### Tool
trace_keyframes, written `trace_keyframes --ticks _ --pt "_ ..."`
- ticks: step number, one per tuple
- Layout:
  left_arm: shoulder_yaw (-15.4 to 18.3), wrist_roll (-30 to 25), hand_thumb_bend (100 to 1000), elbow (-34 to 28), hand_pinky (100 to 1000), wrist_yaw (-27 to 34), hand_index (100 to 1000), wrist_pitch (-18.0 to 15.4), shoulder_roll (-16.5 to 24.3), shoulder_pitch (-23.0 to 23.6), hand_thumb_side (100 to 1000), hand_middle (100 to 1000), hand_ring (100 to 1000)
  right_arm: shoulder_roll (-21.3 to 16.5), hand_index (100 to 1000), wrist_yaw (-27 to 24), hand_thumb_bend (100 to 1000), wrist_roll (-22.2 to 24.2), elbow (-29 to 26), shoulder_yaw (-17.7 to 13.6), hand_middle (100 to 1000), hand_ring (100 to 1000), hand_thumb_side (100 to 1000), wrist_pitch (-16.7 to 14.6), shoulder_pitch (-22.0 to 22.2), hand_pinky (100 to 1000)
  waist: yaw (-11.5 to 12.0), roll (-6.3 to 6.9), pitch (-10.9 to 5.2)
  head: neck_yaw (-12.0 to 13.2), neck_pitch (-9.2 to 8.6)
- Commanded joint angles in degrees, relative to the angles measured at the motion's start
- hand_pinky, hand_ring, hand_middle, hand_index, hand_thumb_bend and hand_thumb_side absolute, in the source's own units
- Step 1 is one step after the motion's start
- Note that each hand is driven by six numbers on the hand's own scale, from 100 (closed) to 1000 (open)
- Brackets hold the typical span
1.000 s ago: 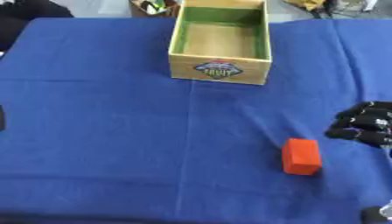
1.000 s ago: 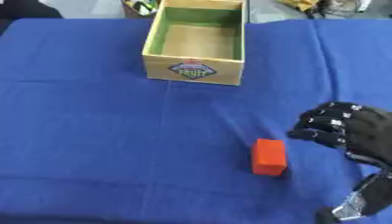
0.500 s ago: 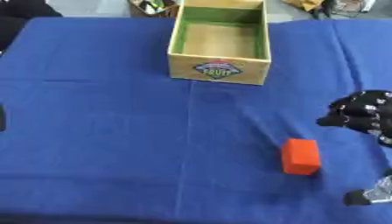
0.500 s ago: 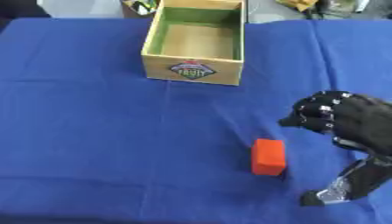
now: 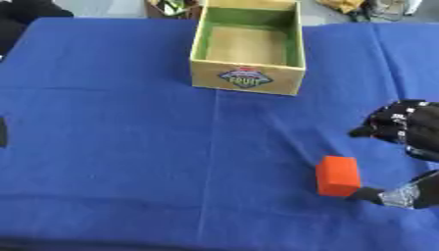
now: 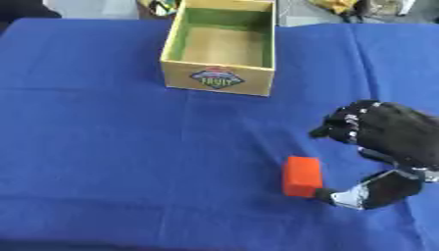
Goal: Pick up objects on the table and place them in the box.
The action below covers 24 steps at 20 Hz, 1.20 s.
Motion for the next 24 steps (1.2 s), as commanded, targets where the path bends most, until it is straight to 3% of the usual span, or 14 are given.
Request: trace_keyframes --ticks 1,4,9,18,24 --pt "-0.33 -0.15 100 -1.07 237 -0.36 725 0.12 1.13 -0.47 1000 416 309 -0.18 856 3.52 445 -0.48 -0.96 1.36 661 732 996 1.70 -0.20 689 0.14 -0.10 -0.70 -0.06 -0.76" --pt "-0.37 -0.23 100 -1.07 237 -0.38 725 0.15 1.08 -0.50 1000 416 309 0.21 854 4.84 399 -0.33 -0.96 2.60 658 728 970 2.86 -0.27 683 0.29 -0.12 -0.60 -0.14 -0.94" --pt "-0.45 -0.36 100 -1.07 237 -0.39 725 0.21 1.05 -0.55 1000 416 309 0.70 849 6.00 396 0.69 -0.96 4.47 651 731 965 4.06 -0.86 677 0.50 -0.22 -0.55 -0.51 -1.21" --pt "-0.46 -0.46 100 -1.07 237 -0.48 725 0.27 0.95 -0.63 1000 417 309 2.08 849 8.34 365 2.06 -0.96 4.95 642 723 944 6.25 -0.70 675 0.54 -0.30 -0.35 -1.32 -2.03" --pt "-0.56 -0.72 100 -1.07 237 -0.56 725 0.21 0.76 -0.58 1000 417 309 1.83 858 2.49 445 5.68 -0.96 3.10 631 711 870 7.18 -0.19 690 0.58 -0.09 -0.12 -0.15 -1.52"
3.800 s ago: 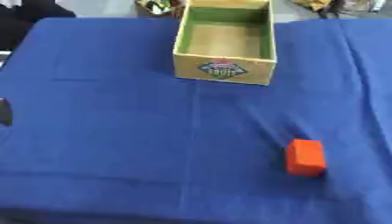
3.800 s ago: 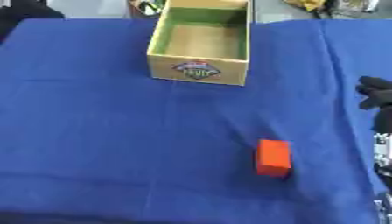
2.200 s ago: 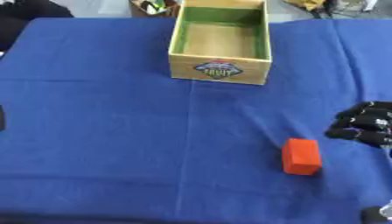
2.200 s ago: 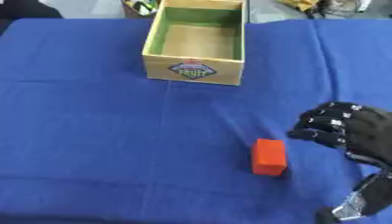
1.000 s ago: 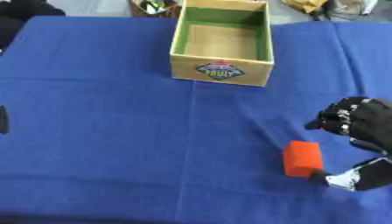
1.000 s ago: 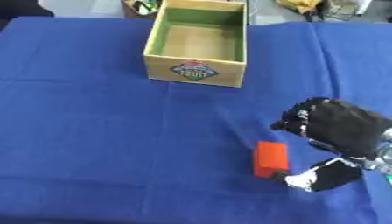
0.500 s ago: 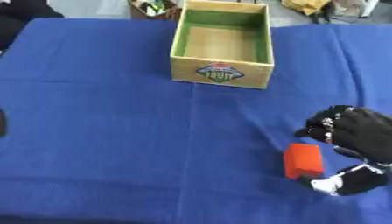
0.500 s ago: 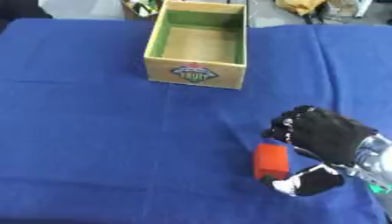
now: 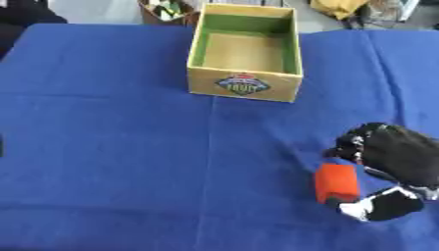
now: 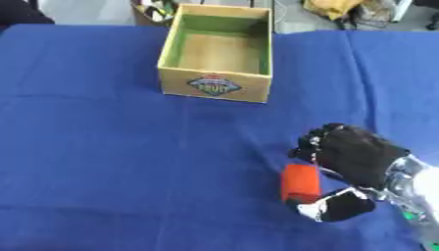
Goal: Pick up objects on the table and place them in the box.
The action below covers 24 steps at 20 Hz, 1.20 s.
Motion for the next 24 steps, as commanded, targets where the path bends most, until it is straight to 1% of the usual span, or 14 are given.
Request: trace_keyframes --ticks 1,3,6,7,10,13,14,15,16,18,20,21,22,24 --pt "-0.41 -0.35 100 -1.07 237 -0.03 725 -0.05 0.76 -0.35 1000 417 309 -1.29 860 -4.67 463 2.68 -0.96 -1.62 630 710 856 0.26 -0.20 692 0.11 0.14 -0.69 0.59 -0.13" --pt "-0.44 -0.41 100 -1.07 237 -0.02 725 -0.06 0.74 -0.35 1000 417 309 -1.81 860 -7.70 483 4.80 -0.96 -2.06 625 705 825 0.19 -0.15 692 0.20 0.16 -0.64 0.75 0.00" --pt "-0.46 -0.53 100 -1.07 237 -0.06 725 -0.05 0.67 -0.33 1000 417 308 -2.16 857 -11.53 485 8.61 -0.96 -2.39 619 698 787 0.30 0.06 692 0.32 0.19 -0.55 0.90 0.13" --pt "-0.46 -0.55 100 -1.07 237 -0.07 725 -0.06 0.65 -0.33 1000 417 308 -2.17 855 -12.77 489 10.00 -0.96 -2.45 614 692 757 0.47 0.15 692 0.34 0.20 -0.52 0.95 0.15" --pt "-0.48 -0.60 100 -1.07 237 -0.06 725 -0.07 0.64 -0.37 1000 417 308 -2.31 850 -16.08 489 13.72 -0.96 -2.79 607 686 734 1.20 0.23 690 0.38 0.18 -0.44 1.07 0.12" --pt "-0.54 -0.70 100 -1.07 237 -0.10 725 0.02 0.61 -0.43 1000 417 308 -2.50 815 -18.67 471 16.17 -0.96 -3.04 575 658 692 2.17 0.31 678 0.45 0.11 -0.37 1.14 0.16" --pt "-0.56 -0.74 100 -1.07 237 -0.12 725 0.03 0.60 -0.44 1000 417 308 -2.53 796 -19.53 448 16.70 -0.96 -3.16 558 646 683 2.70 0.37 672 0.48 0.10 -0.34 1.19 0.19" --pt "-0.56 -0.76 100 -1.07 237 -0.15 725 0.04 0.59 -0.46 1000 418 308 -2.55 763 -20.24 407 16.92 -0.96 -3.34 535 628 686 3.31 0.40 663 0.50 0.10 -0.32 1.25 0.22" --pt "-0.56 -0.77 100 -1.07 237 -0.17 725 0.03 0.59 -0.47 1000 418 308 -2.57 745 -20.78 406 16.80 -0.96 -3.51 523 621 686 3.96 0.41 659 0.52 0.08 -0.30 1.30 0.24" --pt "-0.59 -0.80 100 -1.07 237 -0.22 726 0.03 0.58 -0.52 1000 418 308 -2.68 687 -21.34 362 15.84 -0.93 -3.72 488 602 692 5.21 0.40 645 0.55 0.05 -0.26 1.41 0.31" --pt "-0.66 -0.91 100 -1.07 237 -0.26 726 0.04 0.58 -0.60 1000 418 308 -2.73 595 -21.18 221 14.13 -0.70 -3.77 460 581 690 6.34 0.45 629 0.59 0.02 -0.22 1.49 0.35" --pt "-0.66 -0.93 100 -1.07 237 -0.27 726 0.03 0.58 -0.63 1000 418 309 -2.68 527 -20.98 166 13.12 -0.52 -3.69 441 571 680 6.79 0.51 619 0.62 0.00 -0.21 1.52 0.34" --pt "-0.63 -0.92 100 -1.07 237 -0.26 726 0.03 0.58 -0.65 1000 418 309 -2.59 483 -20.80 119 12.15 -0.37 -3.56 434 566 663 7.10 0.59 611 0.64 -0.02 -0.19 1.56 0.34" --pt "-0.61 -0.89 100 -1.07 238 -0.24 726 0.06 0.60 -0.74 1000 418 309 -2.39 343 -20.18 100 10.16 -0.23 -3.34 419 555 577 7.48 0.78 594 0.68 -0.08 -0.18 1.64 0.31"
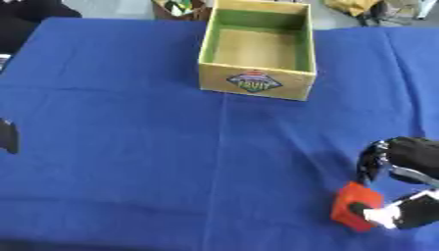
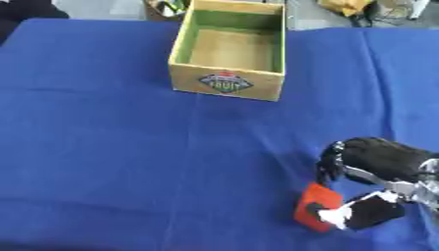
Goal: Pick up objects on the table and place them in the box.
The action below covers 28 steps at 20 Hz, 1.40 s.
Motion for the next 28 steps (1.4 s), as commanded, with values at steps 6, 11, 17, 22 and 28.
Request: trace_keyframes --ticks 6,11,17,22,28 --pt "-0.23 -0.06 100 -1.07 239 0.07 726 0.13 0.73 -0.75 1000 419 310 0.34 272 2.73 100 -6.36 1.55 1.15 329 509 305 0.89 1.14 548 0.15 -0.24 -0.78 0.34 -0.37" --pt "-0.20 -0.11 100 -1.07 239 0.05 725 0.21 0.71 -0.80 1000 419 309 1.61 280 3.41 100 -8.25 2.28 1.54 301 494 265 2.04 1.72 534 0.05 -0.25 -0.73 0.36 -0.42" --pt "-0.15 -0.38 100 -1.07 238 -0.23 725 0.12 0.74 -0.61 1000 418 308 3.73 495 5.02 100 -10.25 -0.52 -0.43 439 585 573 2.38 2.24 614 -0.08 -0.17 -0.71 0.16 -0.40" --pt "-0.17 -0.49 100 -1.07 238 -0.43 725 0.18 0.71 -0.62 1000 419 309 5.14 582 6.94 109 -14.95 -1.01 -2.60 483 638 795 -1.38 1.64 653 -0.67 -0.16 -0.68 -0.08 -0.42" --pt "-0.16 -0.58 100 -1.07 238 -0.46 725 0.08 0.72 -0.52 1000 419 309 5.63 662 9.10 219 -20.15 -1.02 -3.47 521 685 940 -3.45 1.58 667 -0.78 -0.06 -0.72 -0.35 -0.47"
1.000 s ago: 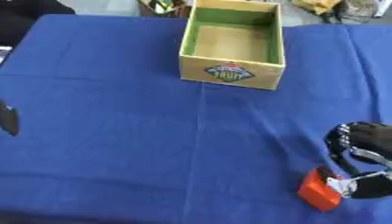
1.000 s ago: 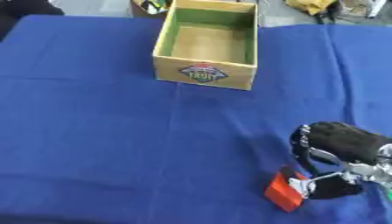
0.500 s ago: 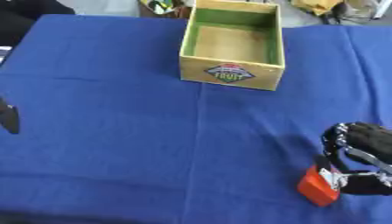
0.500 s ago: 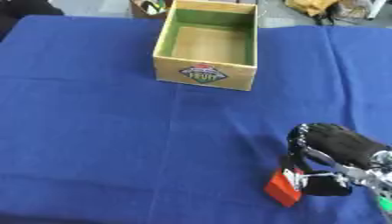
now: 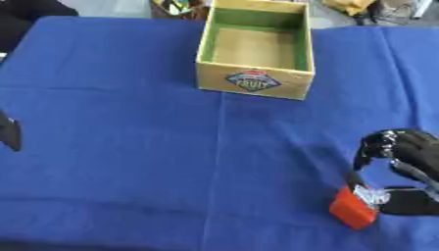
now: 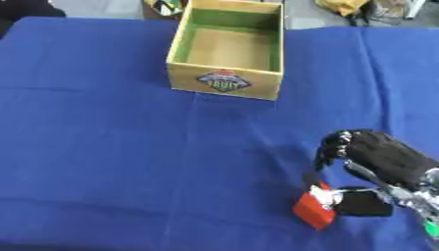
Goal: Pick up objects on the table and place them in the box.
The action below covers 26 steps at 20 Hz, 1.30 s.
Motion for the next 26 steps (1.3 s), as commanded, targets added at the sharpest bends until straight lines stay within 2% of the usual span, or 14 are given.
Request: trace_keyframes --ticks 1,3,7,8,9,10,12,16,21,26 --pt "-0.16 -0.23 100 -1.07 238 0.00 725 -0.12 0.73 -0.11 1000 419 309 -0.44 670 2.03 237 -2.34 -1.28 -0.80 525 690 953 -1.12 -0.37 668 -0.03 0.16 -0.78 -0.20 -0.49" --pt "-0.18 -0.28 100 -1.07 238 0.01 726 -0.15 0.76 -0.13 1000 420 309 -0.28 706 3.58 281 -3.04 -1.28 -0.87 543 709 998 -1.98 -0.30 671 -0.15 0.19 -0.79 -0.24 -0.44" --pt "-0.17 -0.39 100 -1.07 239 -0.03 726 -0.11 0.79 -0.14 1000 420 309 0.24 775 6.71 390 -3.46 -1.28 -0.84 546 741 1000 -3.69 0.05 680 -0.43 0.16 -0.78 -0.37 -0.38" --pt "-0.16 -0.41 100 -1.07 239 -0.04 726 -0.09 0.80 -0.15 1000 420 309 0.43 816 7.42 470 -3.08 -1.28 -0.75 555 754 1000 -4.23 0.17 685 -0.47 0.15 -0.78 -0.41 -0.36" --pt "-0.16 -0.42 100 -1.07 239 -0.04 726 -0.09 0.82 -0.18 1000 420 309 0.69 825 8.16 507 -2.33 -1.28 -0.60 559 758 1000 -4.88 0.31 687 -0.51 0.14 -0.78 -0.48 -0.35" --pt "-0.16 -0.43 100 -1.07 239 -0.04 726 -0.08 0.83 -0.19 1000 420 309 0.98 831 8.76 591 -1.49 -1.28 -0.47 562 761 975 -5.50 0.40 690 -0.56 0.13 -0.77 -0.51 -0.34" --pt "-0.14 -0.46 100 -1.07 239 -0.06 726 -0.06 0.85 -0.19 1000 421 309 1.56 829 9.59 666 0.43 -1.28 -0.34 558 760 886 -6.43 0.45 690 -0.67 0.12 -0.78 -0.60 -0.31" --pt "-0.14 -0.55 100 -1.07 239 -0.11 726 0.00 0.89 -0.19 1000 421 312 2.33 829 10.88 681 3.67 -1.28 -0.10 563 761 814 -7.59 0.41 689 -0.86 0.10 -0.83 -0.75 -0.30" --pt "-0.10 -0.64 100 -1.07 239 -0.25 726 0.14 0.99 -0.16 1000 421 313 3.70 826 12.51 660 6.25 -1.28 0.09 567 760 805 -8.14 0.68 685 -1.23 -0.02 -0.93 -0.78 -0.12" --pt "-0.10 -0.66 100 -1.07 239 -0.29 726 0.24 1.05 -0.20 1000 422 313 4.92 817 13.92 646 7.39 -1.28 -0.49 558 753 825 -7.00 0.65 679 -1.62 -0.05 -0.97 -0.75 -0.12"
